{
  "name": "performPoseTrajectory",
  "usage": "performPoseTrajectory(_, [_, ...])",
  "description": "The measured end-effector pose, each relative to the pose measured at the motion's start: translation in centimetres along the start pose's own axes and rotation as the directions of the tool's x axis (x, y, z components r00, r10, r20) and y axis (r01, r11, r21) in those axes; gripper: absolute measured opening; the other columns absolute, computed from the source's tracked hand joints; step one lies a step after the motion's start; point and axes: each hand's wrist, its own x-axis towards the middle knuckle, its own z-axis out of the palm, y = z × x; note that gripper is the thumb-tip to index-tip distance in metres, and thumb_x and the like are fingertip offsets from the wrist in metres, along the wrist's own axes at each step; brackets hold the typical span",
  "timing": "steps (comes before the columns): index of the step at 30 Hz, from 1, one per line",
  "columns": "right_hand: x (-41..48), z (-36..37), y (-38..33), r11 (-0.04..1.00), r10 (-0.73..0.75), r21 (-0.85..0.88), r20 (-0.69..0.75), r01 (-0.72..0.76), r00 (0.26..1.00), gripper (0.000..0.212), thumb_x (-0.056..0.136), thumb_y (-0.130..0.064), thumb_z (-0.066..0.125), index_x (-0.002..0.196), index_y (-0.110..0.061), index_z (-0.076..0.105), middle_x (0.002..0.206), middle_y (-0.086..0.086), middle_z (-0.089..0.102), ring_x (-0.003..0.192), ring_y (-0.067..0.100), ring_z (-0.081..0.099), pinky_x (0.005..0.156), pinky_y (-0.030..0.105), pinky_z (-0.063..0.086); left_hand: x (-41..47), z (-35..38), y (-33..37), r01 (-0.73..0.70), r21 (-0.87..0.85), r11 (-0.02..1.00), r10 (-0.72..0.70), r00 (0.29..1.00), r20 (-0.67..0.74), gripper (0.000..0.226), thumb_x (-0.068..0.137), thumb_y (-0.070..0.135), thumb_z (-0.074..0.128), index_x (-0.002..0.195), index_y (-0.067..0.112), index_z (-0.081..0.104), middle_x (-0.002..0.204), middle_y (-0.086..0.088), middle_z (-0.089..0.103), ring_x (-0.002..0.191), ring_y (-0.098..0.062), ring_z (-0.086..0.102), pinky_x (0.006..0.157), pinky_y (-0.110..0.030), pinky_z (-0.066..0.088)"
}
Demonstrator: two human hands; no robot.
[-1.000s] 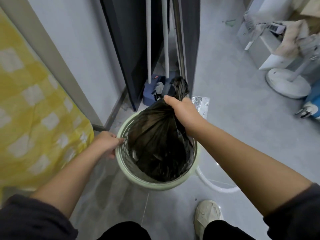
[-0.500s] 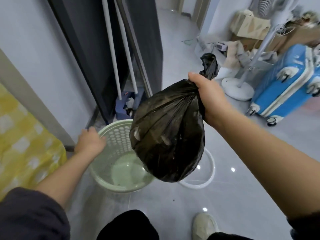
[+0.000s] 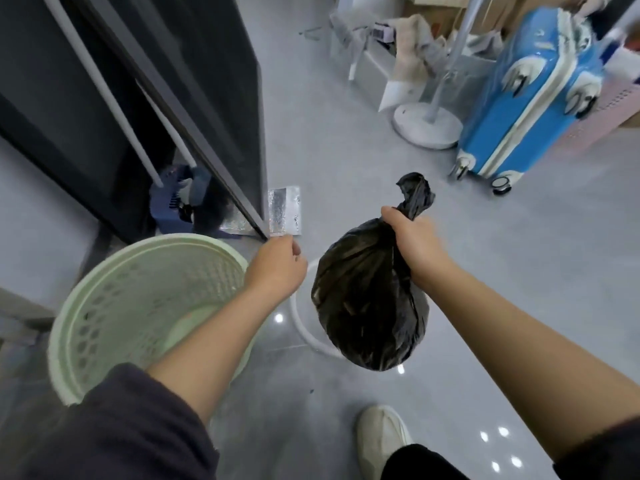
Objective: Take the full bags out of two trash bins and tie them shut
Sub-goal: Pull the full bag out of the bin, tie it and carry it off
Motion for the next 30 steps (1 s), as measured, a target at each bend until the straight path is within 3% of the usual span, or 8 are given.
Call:
performPoseTrajectory(5, [4.5,0.2,6.9,0.995,0.102,0.009,-0.001,-0.102,0.995,0.032,0.085,-0.032,0.056,0.068,-0.016,0.035,0.062,0.002,0.030,0.061,0.017,0.036,0.060,0.033,0.026,2.6,9.0,-2.1,0.174,0.047,0.984,-0.178,0.974,0.142,0.014,0.085,0.020,0.049,0.091,0.014,0.061,0.099,-0.008,0.065,0.092,-0.029,0.058,0.075,-0.032,0.046])
performPoseTrajectory(9, [7.0,0.8,11.6,0.983,0.171,0.067,0.036,-0.173,0.985,0.029,0.078,-0.041,0.058,0.074,-0.013,0.049,0.072,0.006,0.042,0.066,0.020,0.046,0.063,0.035,0.039,3.4,14.8,-6.5,0.472,0.073,0.879,-0.477,0.862,0.173,0.023,0.089,0.023,0.051,0.105,0.007,0.057,0.105,-0.011,0.062,0.083,-0.027,0.054,0.069,-0.032,0.043])
performPoseTrajectory(11, [7.8,0.8,13.4,0.965,0.223,0.136,0.036,-0.226,0.974,0.040,0.075,-0.044,0.059,0.079,-0.004,0.058,0.075,0.006,0.054,0.072,0.024,0.059,0.074,0.040,0.052,3.5,17.0,-7.9,0.572,0.068,0.818,-0.574,0.798,0.185,0.029,0.089,0.025,0.054,0.111,0.005,0.052,0.107,-0.013,0.060,0.078,-0.024,0.048,0.066,-0.033,0.039])
performPoseTrajectory(15, [8.3,0.9,14.5,0.946,0.245,0.210,0.045,-0.249,0.969,0.032,0.084,-0.038,0.060,0.085,-0.007,0.065,0.082,0.004,0.066,0.091,0.029,0.069,0.087,0.046,0.052,3.9,19.9,-9.1,0.659,0.056,0.750,-0.654,0.727,0.212,0.040,0.087,0.027,0.061,0.115,0.005,0.044,0.110,-0.014,0.060,0.086,-0.029,0.054,0.067,-0.035,0.039])
performPoseTrajectory(19, [8.3,0.9,14.2,0.949,0.226,0.213,0.044,-0.231,0.973,0.033,0.086,-0.037,0.059,0.089,-0.004,0.065,0.082,0.004,0.067,0.091,0.030,0.068,0.087,0.046,0.053,4.0,20.4,-9.2,0.645,0.053,0.762,-0.644,0.746,0.169,0.029,0.084,0.020,0.060,0.107,0.006,0.049,0.103,-0.012,0.061,0.078,-0.027,0.052,0.063,-0.035,0.043])
performPoseTrajectory(23, [7.9,0.8,13.5,0.956,0.218,0.191,0.038,-0.221,0.975,0.037,0.086,-0.037,0.058,0.091,0.000,0.062,0.081,0.005,0.063,0.084,0.030,0.069,0.084,0.041,0.053,3.8,18.6,-7.8,0.615,-0.106,0.781,-0.609,0.789,0.084,0.029,0.085,0.018,0.059,0.107,0.006,0.044,0.092,-0.009,0.053,0.082,-0.031,0.054,0.064,-0.035,0.041])
performPoseTrajectory(27, [6.6,0.2,10.9,0.973,0.196,0.112,0.054,-0.201,0.979,0.022,0.085,-0.035,0.057,0.078,-0.015,0.052,0.075,0.006,0.050,0.070,0.021,0.055,0.068,0.034,0.043,3.3,15.1,-5.5,0.441,-0.164,0.882,-0.450,0.893,-0.018,0.011,0.082,0.016,0.057,0.092,0.010,0.056,0.090,-0.010,0.065,0.076,-0.029,0.056,0.064,-0.032,0.044])
performPoseTrajectory(30, [5.5,-0.4,8.1,0.983,0.176,0.047,0.055,-0.179,0.983,0.025,0.083,-0.036,0.058,0.074,-0.016,0.046,0.073,0.006,0.042,0.066,0.020,0.048,0.065,0.034,0.036,2.5,11.6,-3.2,0.299,-0.093,0.950,-0.307,0.948,-0.088,0.011,0.080,0.021,0.061,0.085,0.012,0.056,0.083,-0.009,0.065,0.077,-0.033,0.059,0.064,-0.034,0.048])
